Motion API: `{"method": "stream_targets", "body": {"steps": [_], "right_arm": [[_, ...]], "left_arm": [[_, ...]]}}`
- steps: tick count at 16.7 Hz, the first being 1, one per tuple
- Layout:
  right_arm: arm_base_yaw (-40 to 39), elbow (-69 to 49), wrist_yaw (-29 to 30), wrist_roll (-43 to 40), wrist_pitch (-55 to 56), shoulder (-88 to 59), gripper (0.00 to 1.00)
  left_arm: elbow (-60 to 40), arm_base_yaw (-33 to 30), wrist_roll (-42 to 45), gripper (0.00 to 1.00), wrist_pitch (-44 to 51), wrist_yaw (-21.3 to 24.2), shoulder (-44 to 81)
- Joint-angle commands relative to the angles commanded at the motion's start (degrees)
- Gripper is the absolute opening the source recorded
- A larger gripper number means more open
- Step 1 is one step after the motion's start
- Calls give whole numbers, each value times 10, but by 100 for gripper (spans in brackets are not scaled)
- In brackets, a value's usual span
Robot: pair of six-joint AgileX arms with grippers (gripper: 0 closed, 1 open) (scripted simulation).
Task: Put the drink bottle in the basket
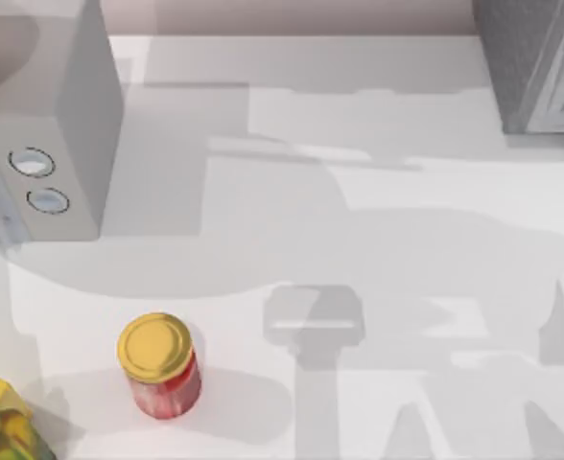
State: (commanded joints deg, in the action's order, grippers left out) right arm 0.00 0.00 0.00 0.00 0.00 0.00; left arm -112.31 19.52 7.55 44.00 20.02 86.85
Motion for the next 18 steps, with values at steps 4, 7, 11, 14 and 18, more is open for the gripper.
{"method": "stream_targets", "body": {"steps": [4, 7, 11, 14, 18], "right_arm": [[0, 0, 0, 0, 0, 0, 100], [0, 0, 0, 0, 0, 0, 100], [0, 0, 0, 0, 0, 0, 100], [0, 0, 0, 0, 0, 0, 100], [0, 0, 0, 0, 0, 0, 100]], "left_arm": [[33, -10, -4, 0, -37, -10, 9], [67, -19, -7, 0, -99, -19, 19], [93, -28, -11, 0, -129, -27, 31], [93, -28, -11, 8, -129, -27, 31], [93, -28, -11, 38, -129, -27, 31]]}}
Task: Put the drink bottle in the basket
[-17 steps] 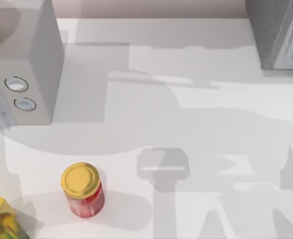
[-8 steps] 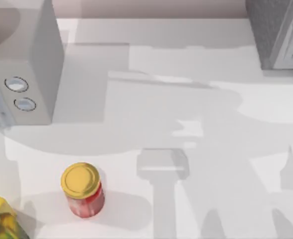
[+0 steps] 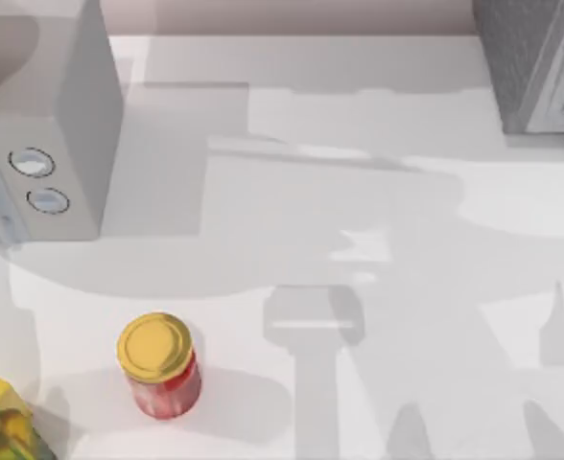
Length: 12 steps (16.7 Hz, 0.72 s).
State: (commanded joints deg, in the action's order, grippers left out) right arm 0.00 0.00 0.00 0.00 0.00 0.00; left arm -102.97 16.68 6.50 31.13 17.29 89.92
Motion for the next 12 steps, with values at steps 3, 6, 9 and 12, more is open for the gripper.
{"method": "stream_targets", "body": {"steps": [3, 6, 9, 12], "right_arm": [[0, 0, 0, 0, 0, 0, 100], [0, 0, 0, 0, 0, 0, 100], [0, 0, 0, 0, 0, 0, 100], [0, 0, 0, 0, 0, 0, 100]], "left_arm": [[0, 0, 0, 60, 0, 0, 0], [0, 0, 0, 83, 0, 0, 0], [0, 0, 0, 100, 0, 0, 0], [0, 0, 0, 100, 0, 0, 0]]}}
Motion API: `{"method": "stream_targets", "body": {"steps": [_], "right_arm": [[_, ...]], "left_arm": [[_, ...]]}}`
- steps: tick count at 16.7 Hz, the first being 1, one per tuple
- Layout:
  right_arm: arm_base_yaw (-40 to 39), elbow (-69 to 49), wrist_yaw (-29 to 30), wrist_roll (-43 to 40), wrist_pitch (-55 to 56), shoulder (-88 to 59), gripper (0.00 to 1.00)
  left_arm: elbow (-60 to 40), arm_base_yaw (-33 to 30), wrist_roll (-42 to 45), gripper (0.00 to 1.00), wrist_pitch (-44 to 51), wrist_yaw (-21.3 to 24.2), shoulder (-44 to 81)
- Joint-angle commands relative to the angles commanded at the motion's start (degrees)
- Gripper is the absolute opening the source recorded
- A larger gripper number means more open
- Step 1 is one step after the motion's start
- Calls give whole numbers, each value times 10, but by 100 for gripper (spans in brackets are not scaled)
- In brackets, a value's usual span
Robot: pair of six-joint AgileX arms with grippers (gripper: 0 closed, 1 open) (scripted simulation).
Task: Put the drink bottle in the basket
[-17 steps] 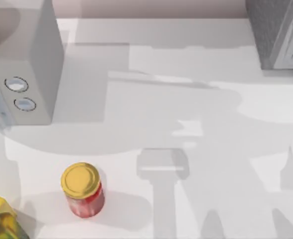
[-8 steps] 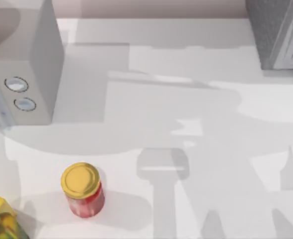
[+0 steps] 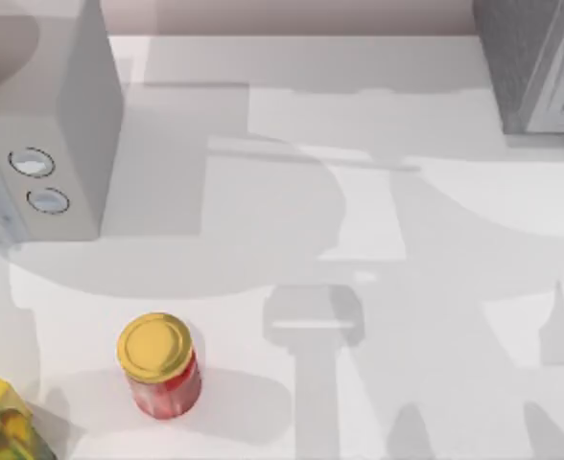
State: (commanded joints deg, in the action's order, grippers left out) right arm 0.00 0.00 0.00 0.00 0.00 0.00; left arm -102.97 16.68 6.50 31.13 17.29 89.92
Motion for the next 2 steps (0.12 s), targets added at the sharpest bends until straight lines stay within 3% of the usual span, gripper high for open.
{"method": "stream_targets", "body": {"steps": [2], "right_arm": [[0, 0, 0, 0, 0, 0, 100]], "left_arm": [[0, 0, 0, 100, 0, 0, 0]]}}
